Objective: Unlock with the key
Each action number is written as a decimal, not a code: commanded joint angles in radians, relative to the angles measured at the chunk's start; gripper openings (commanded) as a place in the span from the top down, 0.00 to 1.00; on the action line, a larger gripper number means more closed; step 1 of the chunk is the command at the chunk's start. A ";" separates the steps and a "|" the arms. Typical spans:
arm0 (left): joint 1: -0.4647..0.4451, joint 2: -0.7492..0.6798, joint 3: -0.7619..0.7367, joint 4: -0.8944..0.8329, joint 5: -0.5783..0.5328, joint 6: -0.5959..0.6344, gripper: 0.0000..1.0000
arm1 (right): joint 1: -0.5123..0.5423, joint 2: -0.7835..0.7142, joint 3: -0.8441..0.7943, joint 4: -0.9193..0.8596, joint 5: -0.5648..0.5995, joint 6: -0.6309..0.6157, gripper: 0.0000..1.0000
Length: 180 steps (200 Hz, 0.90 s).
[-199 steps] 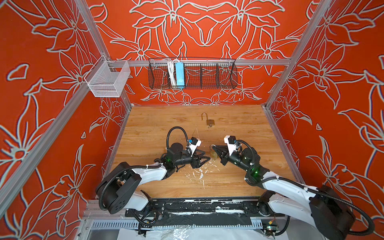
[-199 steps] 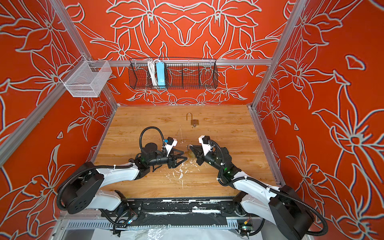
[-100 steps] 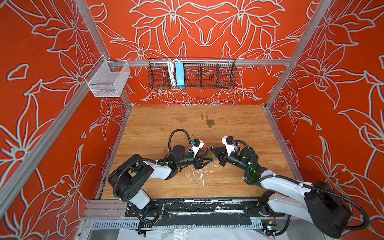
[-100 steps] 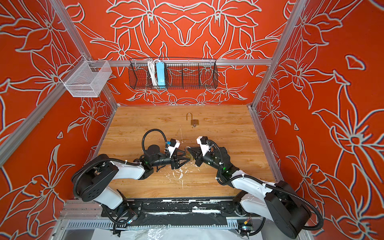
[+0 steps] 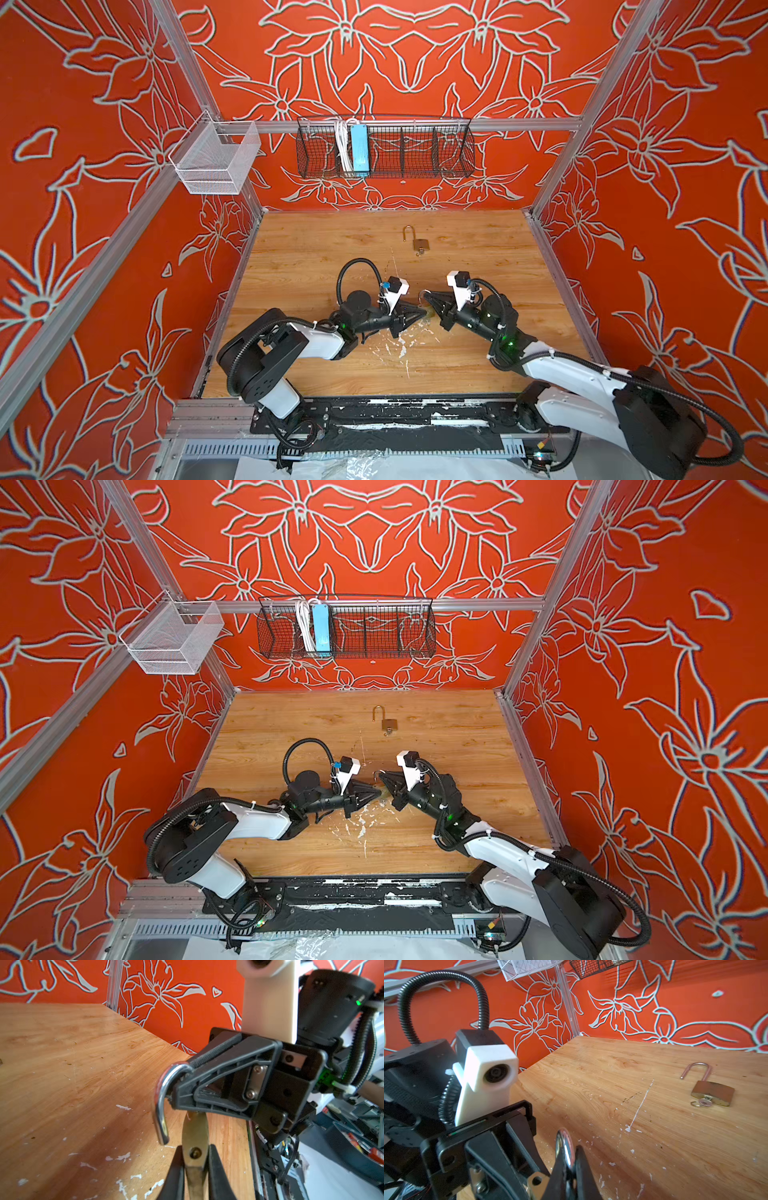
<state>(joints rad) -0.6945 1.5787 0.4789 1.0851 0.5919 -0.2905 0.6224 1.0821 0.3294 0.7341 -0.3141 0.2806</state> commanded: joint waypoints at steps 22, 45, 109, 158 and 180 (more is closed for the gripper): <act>-0.119 -0.096 0.071 -0.301 -0.356 0.142 1.00 | 0.008 -0.020 0.056 -0.070 0.132 0.022 1.00; -0.152 -0.130 0.107 -0.442 -0.535 0.175 1.00 | 0.016 0.003 0.072 -0.077 0.110 0.019 1.00; -0.139 -0.173 0.124 -0.539 -0.610 0.175 1.00 | 0.018 -0.098 0.026 -0.083 0.196 0.007 0.56; -0.025 -0.263 0.067 -0.496 -0.326 0.199 1.00 | 0.004 -0.136 0.004 -0.118 0.329 -0.011 0.48; 0.083 -0.302 0.030 -0.425 -0.001 0.178 1.00 | -0.039 -0.086 0.005 -0.077 0.232 -0.008 0.45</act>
<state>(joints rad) -0.7017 1.3376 0.5285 0.5278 0.2539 -0.1093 0.6178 0.9604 0.3523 0.6308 -0.0601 0.2710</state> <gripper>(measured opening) 0.151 0.534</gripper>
